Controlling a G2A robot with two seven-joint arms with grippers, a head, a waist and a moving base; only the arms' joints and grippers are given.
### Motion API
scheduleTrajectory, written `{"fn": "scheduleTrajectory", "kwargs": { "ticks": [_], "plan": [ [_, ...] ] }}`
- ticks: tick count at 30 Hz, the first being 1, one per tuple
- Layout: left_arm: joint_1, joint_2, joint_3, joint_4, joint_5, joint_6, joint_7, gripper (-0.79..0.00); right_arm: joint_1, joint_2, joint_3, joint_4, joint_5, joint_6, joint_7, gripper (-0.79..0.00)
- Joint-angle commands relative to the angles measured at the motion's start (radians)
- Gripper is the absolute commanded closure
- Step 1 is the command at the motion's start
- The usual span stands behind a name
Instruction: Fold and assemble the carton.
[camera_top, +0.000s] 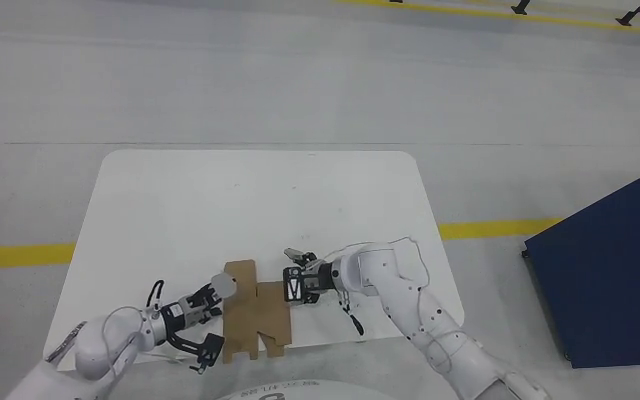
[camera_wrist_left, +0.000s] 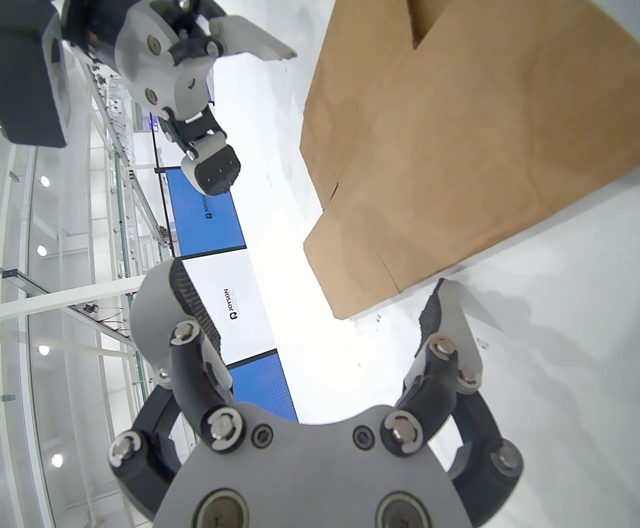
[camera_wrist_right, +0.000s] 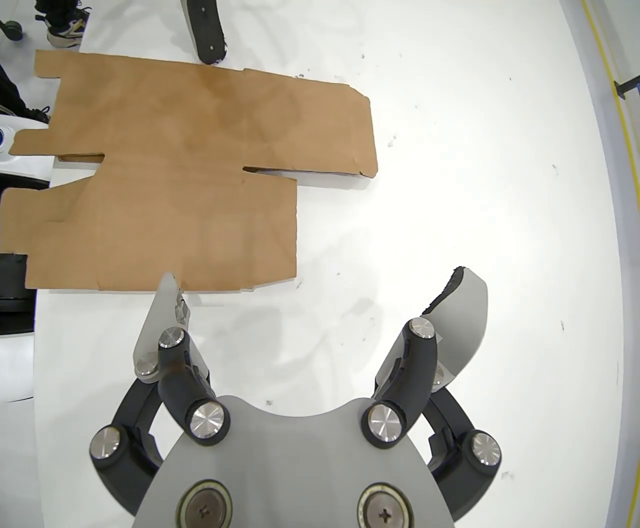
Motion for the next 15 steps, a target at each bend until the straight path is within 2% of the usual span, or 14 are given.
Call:
{"fn": "scheduleTrajectory", "kwargs": {
  "ticks": [1,15],
  "plan": [
    [0.003,0.002,-0.005,-0.006,-0.007,0.006,0.004,-0.785,-0.01,0.006,0.005,-0.01,-0.014,-0.019,-0.005,-0.785],
    [0.022,0.011,-0.008,-0.03,-0.017,0.004,0.018,-0.785,0.025,0.003,-0.061,0.032,-0.035,0.017,0.058,-0.785]
  ]
}}
